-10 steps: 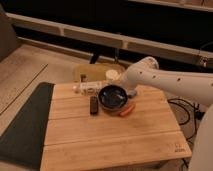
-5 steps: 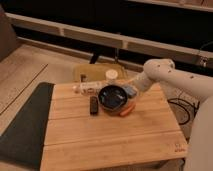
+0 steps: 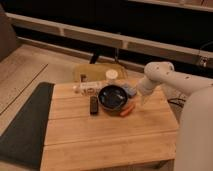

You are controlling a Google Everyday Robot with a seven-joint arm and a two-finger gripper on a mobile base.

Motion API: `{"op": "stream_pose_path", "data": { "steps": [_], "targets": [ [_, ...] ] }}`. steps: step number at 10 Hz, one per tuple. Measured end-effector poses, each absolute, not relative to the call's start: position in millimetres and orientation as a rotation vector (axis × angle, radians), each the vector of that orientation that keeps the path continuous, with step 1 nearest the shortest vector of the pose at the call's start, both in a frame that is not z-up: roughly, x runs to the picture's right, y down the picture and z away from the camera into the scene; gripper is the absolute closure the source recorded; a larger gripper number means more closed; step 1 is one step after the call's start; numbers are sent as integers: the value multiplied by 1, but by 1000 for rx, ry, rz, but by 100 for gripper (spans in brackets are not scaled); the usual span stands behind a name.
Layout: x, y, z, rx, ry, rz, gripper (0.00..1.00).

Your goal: Place the pepper in the ceramic cup

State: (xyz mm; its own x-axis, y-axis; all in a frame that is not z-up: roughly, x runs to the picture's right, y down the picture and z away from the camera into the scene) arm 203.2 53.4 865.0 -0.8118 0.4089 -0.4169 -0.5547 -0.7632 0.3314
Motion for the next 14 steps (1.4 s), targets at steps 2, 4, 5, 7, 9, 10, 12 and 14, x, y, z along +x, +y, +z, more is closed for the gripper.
{"op": "stream_pose_path", "data": {
  "steps": [2,4,5,7,9,10,12,14],
  "targets": [
    [204,64,874,-433,656,2513,35],
    [197,78,885,-432,715,2498,35],
    [197,86,889,-424,755,2487,35],
    [196,94,896,-406,804,2465,35],
    [194,100,902,-391,851,2446,35],
    [193,101,905,-388,861,2443,35],
    [190,110,911,-385,903,2428,35],
    [186,116,916,-382,936,2412,35]
  ]
}}
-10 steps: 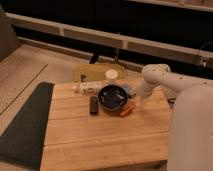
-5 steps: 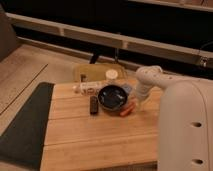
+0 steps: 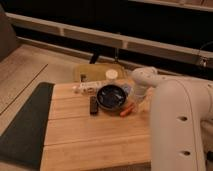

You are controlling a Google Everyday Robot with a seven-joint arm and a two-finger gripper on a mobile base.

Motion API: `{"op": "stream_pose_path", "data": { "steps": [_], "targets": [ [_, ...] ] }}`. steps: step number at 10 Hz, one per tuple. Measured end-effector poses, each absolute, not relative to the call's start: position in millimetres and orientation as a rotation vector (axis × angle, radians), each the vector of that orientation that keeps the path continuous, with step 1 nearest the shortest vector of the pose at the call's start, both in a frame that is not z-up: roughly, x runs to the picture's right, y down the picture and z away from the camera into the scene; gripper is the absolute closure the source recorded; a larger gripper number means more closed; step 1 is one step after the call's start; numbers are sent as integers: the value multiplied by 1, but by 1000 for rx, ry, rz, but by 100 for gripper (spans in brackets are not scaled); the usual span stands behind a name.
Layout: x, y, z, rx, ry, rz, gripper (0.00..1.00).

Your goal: Place the pepper in the ceramic cup

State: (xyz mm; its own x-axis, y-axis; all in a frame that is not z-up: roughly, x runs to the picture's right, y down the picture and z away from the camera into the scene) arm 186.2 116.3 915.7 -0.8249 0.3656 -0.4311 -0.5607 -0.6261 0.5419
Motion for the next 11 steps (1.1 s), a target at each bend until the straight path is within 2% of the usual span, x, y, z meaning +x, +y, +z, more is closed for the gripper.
{"op": "stream_pose_path", "data": {
  "steps": [2,5,7,8,9,11],
  "targets": [
    [184,125,919,-385,969,2401,39],
    [183,134,923,-394,1009,2391,67],
    [181,137,926,-400,1031,2383,90],
    [180,139,926,-404,1035,2381,96],
    [178,143,924,-414,1033,2375,100],
    [162,107,909,-441,867,2410,100]
  ]
}}
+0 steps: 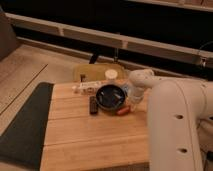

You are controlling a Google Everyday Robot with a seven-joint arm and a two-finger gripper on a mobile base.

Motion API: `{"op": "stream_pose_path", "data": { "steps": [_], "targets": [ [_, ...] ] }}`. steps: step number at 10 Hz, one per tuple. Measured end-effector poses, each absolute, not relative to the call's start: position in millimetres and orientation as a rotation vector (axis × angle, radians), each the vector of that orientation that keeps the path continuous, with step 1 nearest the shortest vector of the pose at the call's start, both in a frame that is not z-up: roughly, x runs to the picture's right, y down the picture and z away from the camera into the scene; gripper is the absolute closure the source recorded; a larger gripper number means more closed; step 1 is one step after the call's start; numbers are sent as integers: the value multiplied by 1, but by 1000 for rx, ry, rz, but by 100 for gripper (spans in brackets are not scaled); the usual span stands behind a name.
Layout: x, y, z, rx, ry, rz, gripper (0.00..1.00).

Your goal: Place the pepper in the ceramic cup

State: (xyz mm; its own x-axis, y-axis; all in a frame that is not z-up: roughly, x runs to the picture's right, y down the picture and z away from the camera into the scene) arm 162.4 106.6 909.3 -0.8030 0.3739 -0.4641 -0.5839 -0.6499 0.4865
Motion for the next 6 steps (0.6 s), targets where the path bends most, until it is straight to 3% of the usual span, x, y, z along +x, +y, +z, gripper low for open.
{"op": "stream_pose_path", "data": {
  "steps": [4,6],
  "targets": [
    [149,57,858,-444,573,2449,100],
    [159,34,811,-389,419,2466,100]
  ]
}}
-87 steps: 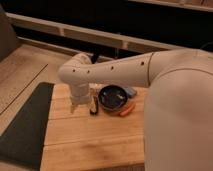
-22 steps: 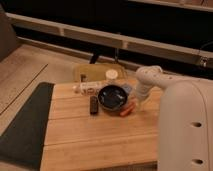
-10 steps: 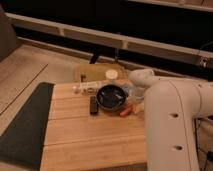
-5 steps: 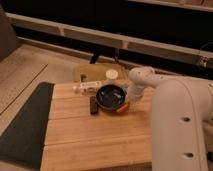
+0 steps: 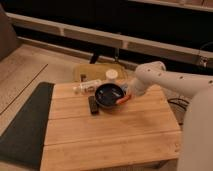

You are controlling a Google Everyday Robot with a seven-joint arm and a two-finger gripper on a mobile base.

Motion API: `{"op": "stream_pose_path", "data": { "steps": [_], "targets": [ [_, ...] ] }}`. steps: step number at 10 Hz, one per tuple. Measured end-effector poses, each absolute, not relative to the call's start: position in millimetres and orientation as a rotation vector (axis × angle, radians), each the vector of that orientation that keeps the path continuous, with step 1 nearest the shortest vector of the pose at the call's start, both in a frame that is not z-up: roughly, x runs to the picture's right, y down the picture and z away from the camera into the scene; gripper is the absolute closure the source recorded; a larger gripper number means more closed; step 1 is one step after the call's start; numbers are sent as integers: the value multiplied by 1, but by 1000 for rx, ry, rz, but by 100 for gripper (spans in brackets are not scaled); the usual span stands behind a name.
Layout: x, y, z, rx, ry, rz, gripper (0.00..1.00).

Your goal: Place the pepper in the ceramic cup

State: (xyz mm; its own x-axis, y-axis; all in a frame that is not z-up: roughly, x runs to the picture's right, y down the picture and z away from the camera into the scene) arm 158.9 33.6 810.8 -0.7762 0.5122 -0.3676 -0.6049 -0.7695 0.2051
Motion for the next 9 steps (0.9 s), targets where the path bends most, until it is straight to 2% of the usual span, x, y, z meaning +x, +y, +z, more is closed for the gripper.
{"op": "stream_pose_path", "data": {
  "steps": [3,9],
  "targets": [
    [175,-1,770,-313,281,2471,100],
    [176,-2,769,-305,278,2471,100]
  ]
}}
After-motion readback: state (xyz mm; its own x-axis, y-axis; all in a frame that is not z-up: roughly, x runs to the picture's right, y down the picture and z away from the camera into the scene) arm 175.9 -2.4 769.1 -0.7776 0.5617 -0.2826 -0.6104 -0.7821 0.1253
